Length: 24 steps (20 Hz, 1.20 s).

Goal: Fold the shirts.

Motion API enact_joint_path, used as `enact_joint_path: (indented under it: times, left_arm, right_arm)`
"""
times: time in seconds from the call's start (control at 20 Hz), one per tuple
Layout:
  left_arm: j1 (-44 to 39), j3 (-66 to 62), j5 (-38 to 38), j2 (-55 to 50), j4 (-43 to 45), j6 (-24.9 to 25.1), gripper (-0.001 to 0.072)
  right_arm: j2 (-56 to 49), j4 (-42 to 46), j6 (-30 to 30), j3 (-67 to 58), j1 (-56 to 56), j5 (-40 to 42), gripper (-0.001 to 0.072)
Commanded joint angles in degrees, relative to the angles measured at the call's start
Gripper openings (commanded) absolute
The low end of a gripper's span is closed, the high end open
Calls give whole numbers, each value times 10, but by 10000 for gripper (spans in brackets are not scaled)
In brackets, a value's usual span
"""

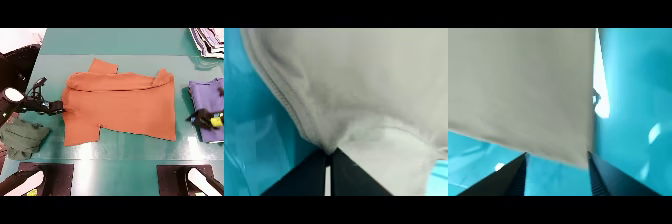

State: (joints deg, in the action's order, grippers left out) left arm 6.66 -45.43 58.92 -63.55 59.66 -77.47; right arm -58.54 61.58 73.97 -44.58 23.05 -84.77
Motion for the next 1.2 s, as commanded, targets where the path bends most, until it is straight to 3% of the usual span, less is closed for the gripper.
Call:
enact_joint_path:
  times: [0.0,0.35,0.4,0.55,0.6,0.85,1.15]
  left_arm:
    - [0,-17,6,20,-1,0,25]
    - [0,-17,7,20,-1,-1,26]
    - [0,-17,7,20,-1,-1,26]
    - [0,-17,20,21,-1,-1,25]
    - [0,-17,27,26,1,-1,25]
    - [19,-117,63,140,29,-21,24]
    - [35,-500,100,205,30,-38,25]
  right_arm:
    - [-12,39,6,115,46,20,462]
    - [-75,-50,5,177,-52,130,447]
    - [-82,-57,5,170,-71,139,402]
    - [-86,-56,5,137,-125,152,90]
    - [-80,-56,4,122,-140,152,16]
    - [21,-56,5,-43,-176,127,17]
    - [117,-12,9,-428,-168,133,17]
